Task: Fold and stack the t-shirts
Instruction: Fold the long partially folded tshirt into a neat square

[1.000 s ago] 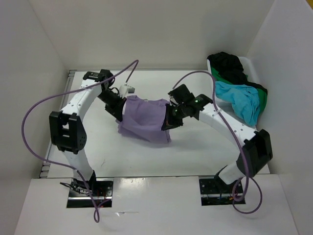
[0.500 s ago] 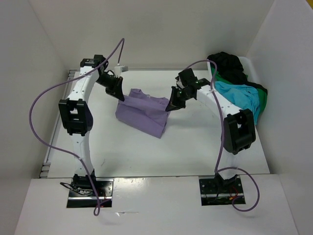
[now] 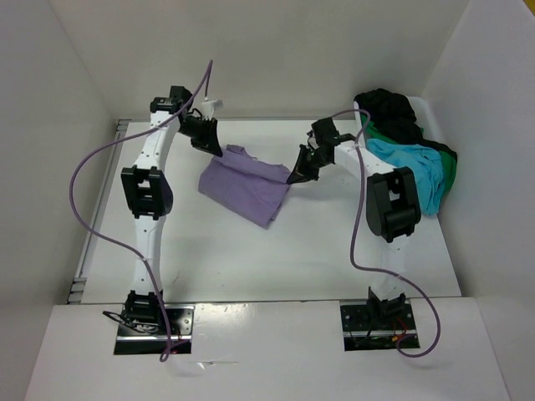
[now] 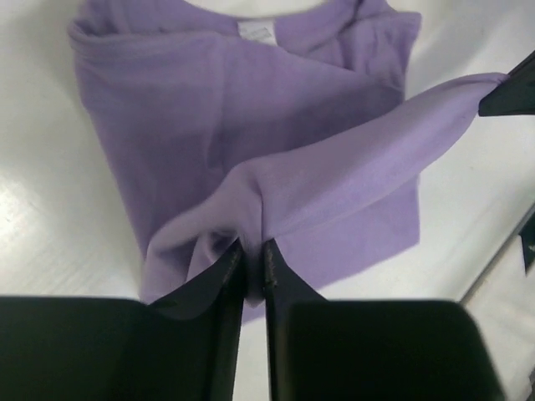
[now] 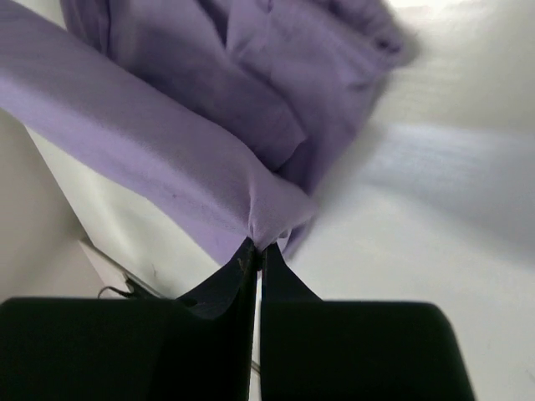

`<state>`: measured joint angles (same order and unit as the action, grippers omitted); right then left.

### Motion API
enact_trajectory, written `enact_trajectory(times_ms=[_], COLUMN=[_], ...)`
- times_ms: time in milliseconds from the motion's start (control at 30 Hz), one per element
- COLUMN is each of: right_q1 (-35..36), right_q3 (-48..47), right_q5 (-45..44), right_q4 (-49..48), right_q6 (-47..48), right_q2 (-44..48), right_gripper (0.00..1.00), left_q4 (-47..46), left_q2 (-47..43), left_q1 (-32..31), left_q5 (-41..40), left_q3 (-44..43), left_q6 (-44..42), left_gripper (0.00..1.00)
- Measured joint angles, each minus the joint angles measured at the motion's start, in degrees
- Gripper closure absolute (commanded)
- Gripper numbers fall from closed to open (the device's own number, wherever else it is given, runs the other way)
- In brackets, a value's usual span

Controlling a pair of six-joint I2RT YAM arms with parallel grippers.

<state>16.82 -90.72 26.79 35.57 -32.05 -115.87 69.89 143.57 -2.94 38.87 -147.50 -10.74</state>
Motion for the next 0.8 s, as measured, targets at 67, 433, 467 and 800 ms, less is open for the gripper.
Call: enact_trajectory(times_ms=[67,433,467,800], right_q1=[-1.0,-4.8,-4.9,1.9], right_q3=[-1.3,-8.6,-9.3,-8.8], right_q5=[0.0,-3.1,-4.0,-11.6], right_q4=[-0.6,-4.8,-5.2,-6.3], right_q6=[-0.3,-1.6,-1.5,-0.5], right_q2=[-2.0,-9.4,-9.2,-3.0], right_gripper=[0.96,0.48,0.5,1.0], left_q4=[-1.4,-8.3,-8.7,-10.9], left_q2=[2.6,9.5,9.4,1.4], left_q1=[0.0,1.0,1.4,2.0], left_q5=[-0.3,-8.1,-9.0,-10.0], left_q3=[-2.6,-11.8,-12.3,1.9], left_q6=[1.2,6.9,7.0,3.1], left_gripper=[0.76,0.46,0.46,0.42])
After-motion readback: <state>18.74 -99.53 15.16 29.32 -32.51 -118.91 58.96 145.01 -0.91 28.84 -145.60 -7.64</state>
